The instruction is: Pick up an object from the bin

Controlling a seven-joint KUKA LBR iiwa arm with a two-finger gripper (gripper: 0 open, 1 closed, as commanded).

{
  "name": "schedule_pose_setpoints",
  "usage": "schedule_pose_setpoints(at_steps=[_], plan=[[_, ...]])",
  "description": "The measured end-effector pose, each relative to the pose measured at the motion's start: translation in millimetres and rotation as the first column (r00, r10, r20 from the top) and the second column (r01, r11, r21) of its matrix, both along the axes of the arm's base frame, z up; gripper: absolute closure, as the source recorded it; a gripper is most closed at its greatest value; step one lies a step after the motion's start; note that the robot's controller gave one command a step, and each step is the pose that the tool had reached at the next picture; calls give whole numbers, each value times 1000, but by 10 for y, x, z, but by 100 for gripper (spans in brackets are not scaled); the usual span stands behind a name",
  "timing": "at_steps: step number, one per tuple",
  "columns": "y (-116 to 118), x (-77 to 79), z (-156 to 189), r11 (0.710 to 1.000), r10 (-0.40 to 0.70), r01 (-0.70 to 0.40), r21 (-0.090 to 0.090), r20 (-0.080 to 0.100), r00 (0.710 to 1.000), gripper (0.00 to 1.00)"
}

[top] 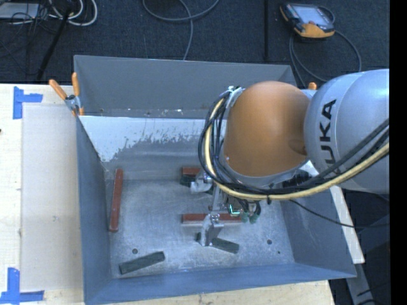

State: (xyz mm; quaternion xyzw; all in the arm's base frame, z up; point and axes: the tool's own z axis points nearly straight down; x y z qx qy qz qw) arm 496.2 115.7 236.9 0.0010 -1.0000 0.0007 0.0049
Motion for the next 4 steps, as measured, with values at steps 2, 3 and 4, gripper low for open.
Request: schedule_pose_setpoints(at_steps=[2,3,4], plan=[[-224,79,-390,998,66,-66,2,14,998,0],[-588,202,-989,999,45,-46,2,13,999,0],[-407,397,-1615,965,261,-261,1,17,965,100]])
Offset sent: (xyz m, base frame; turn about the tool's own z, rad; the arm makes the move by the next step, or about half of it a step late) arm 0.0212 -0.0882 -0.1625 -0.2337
